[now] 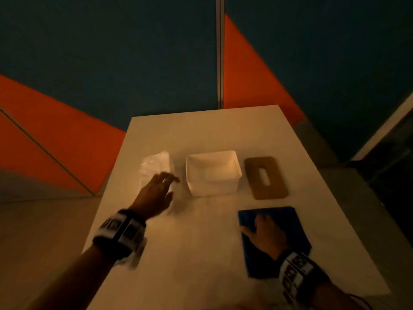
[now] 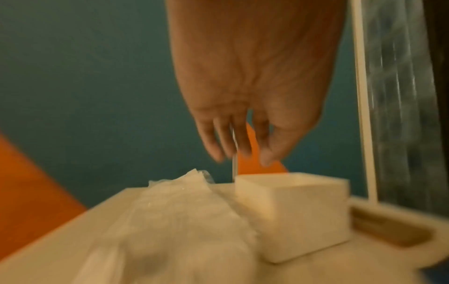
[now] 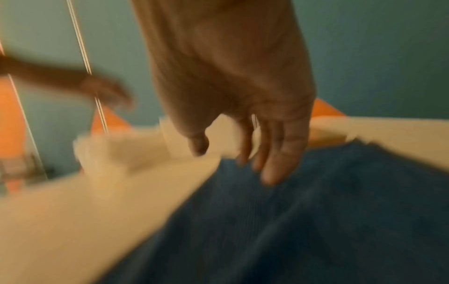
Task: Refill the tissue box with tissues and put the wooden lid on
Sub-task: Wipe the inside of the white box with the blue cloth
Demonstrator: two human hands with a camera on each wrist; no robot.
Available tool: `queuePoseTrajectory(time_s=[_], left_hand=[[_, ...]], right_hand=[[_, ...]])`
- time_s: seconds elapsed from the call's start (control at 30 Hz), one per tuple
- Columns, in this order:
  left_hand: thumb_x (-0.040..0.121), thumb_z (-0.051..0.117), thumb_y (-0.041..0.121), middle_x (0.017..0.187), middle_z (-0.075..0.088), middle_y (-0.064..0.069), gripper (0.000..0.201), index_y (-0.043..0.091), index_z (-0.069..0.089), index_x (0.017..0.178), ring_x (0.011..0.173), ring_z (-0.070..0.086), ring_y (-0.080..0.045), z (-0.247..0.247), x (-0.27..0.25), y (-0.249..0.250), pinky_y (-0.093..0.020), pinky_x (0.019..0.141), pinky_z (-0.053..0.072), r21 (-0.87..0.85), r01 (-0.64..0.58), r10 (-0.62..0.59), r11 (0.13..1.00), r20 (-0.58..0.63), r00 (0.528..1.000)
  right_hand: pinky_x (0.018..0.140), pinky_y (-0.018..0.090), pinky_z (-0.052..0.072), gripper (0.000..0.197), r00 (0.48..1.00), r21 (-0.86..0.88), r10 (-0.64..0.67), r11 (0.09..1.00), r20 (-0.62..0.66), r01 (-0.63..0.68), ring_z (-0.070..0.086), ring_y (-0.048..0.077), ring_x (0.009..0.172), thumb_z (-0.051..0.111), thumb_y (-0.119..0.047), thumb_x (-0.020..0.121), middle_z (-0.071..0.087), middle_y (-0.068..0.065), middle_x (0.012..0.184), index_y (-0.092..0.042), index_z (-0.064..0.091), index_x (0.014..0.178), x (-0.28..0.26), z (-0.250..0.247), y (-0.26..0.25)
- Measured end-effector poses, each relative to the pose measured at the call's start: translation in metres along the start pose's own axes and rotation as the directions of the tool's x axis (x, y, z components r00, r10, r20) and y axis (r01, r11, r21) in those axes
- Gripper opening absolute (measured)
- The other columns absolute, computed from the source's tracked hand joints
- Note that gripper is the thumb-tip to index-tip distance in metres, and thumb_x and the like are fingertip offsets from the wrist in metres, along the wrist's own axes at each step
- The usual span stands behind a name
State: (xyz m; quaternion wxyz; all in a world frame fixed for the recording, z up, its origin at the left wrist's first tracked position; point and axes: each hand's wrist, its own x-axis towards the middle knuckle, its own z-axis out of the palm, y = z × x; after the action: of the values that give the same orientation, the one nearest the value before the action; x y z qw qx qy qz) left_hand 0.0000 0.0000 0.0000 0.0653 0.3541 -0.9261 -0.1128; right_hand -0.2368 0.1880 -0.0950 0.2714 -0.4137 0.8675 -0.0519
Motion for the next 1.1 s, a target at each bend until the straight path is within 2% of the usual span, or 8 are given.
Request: queuePoseTrajectory(time_s=[0.17,0.33,0.5,0.6,0.73,0.8,0.97,1.1], left_hand=[[0.079,0.063,-0.001,0.146,0.041,-0.008,0.052,0.022,0.055,0.126,0.136,0.034,-0.031,0.017,0.062,-0.003,-0.046,0.097,0.045,0.264,-0.175,0.151,0.949,0.108,0.983],[0.050,0.088,0.008,0.103,0.073,-0.006,0.031,0.020,0.074,0.075,0.106,0.065,-0.033,0.034,0.075,-0.013,-0.043,0.075,0.058,0.391,-0.365,0.276,0.845,0.265,0.924],[0.090,0.056,0.016,0.128,0.061,-0.008,0.025,0.012,0.067,0.112,0.128,0.047,-0.024,0.029,0.079,-0.004,-0.034,0.109,0.035,0.292,-0.276,0.185,0.916,0.303,0.935],[0.092,0.056,0.020,0.128,0.061,-0.008,0.028,0.010,0.065,0.116,0.121,0.053,-0.024,0.012,0.084,0.012,-0.031,0.106,0.035,0.135,-0.166,0.120,0.977,0.297,0.947],[0.091,0.057,0.013,0.123,0.065,-0.009,0.025,0.010,0.067,0.113,0.116,0.057,-0.027,-0.020,0.091,0.029,-0.031,0.101,0.038,-0.118,-0.071,0.099,0.990,0.250,0.963],[0.092,0.056,0.012,0.123,0.064,-0.008,0.026,0.009,0.064,0.116,0.113,0.056,-0.025,-0.039,0.090,0.038,-0.028,0.097,0.038,-0.175,-0.071,0.113,0.982,0.246,0.963],[0.094,0.050,0.011,0.105,0.064,0.001,0.018,0.016,0.065,0.104,0.103,0.056,-0.016,-0.073,0.078,0.044,-0.032,0.098,0.041,-0.462,-0.044,0.159,0.886,0.215,0.964],[0.089,0.054,0.017,0.089,0.066,0.023,0.022,0.032,0.068,0.083,0.099,0.058,-0.003,-0.079,0.060,0.045,-0.024,0.096,0.040,-0.648,0.012,0.141,0.761,0.184,0.973]], right_hand=[[0.080,0.036,0.052,0.070,0.987,-0.132,0.072,0.987,-0.141,-0.091,0.052,0.029,0.117,0.050,-0.061,0.086,0.044,0.012,0.131,-0.008,0.039,0.129,0.003,0.014,-0.016],[0.029,0.027,0.044,0.050,0.988,-0.130,-0.025,0.991,-0.154,0.005,0.061,0.032,0.045,0.095,-0.016,0.034,0.062,0.020,0.066,0.002,0.066,0.070,0.011,0.026,-0.011],[0.077,0.033,0.048,0.022,0.990,0.074,0.025,0.997,-0.138,-0.015,0.062,0.029,0.103,0.045,-0.024,0.098,0.061,0.013,0.111,-0.007,0.054,0.109,0.009,0.011,0.009],[0.071,0.030,0.038,0.019,0.990,0.392,0.100,0.919,-0.103,-0.052,0.062,0.037,0.100,0.045,-0.022,0.099,0.060,0.010,0.083,-0.010,0.049,0.085,0.006,0.007,0.028],[0.089,0.037,0.042,0.041,0.988,0.547,0.145,0.832,-0.054,-0.093,0.055,0.041,0.116,0.045,-0.021,0.099,0.058,0.026,0.125,0.004,0.045,0.132,-0.003,-0.003,0.042],[0.090,0.037,0.041,0.045,0.984,0.596,0.154,0.800,-0.095,-0.067,0.053,0.043,0.119,0.046,-0.019,0.099,0.057,0.027,0.122,0.002,0.040,0.138,-0.008,-0.008,0.048],[0.074,0.043,0.040,0.012,0.942,0.747,0.200,0.660,-0.269,0.074,0.054,0.034,0.085,0.048,-0.007,0.097,0.055,0.021,0.089,0.003,0.053,0.100,-0.027,-0.036,0.043],[0.084,0.047,0.045,0.019,0.859,0.840,0.252,0.449,-0.445,0.304,0.060,0.031,0.093,0.050,-0.014,0.097,0.060,0.014,0.092,-0.001,0.057,0.110,-0.046,-0.069,0.024]])
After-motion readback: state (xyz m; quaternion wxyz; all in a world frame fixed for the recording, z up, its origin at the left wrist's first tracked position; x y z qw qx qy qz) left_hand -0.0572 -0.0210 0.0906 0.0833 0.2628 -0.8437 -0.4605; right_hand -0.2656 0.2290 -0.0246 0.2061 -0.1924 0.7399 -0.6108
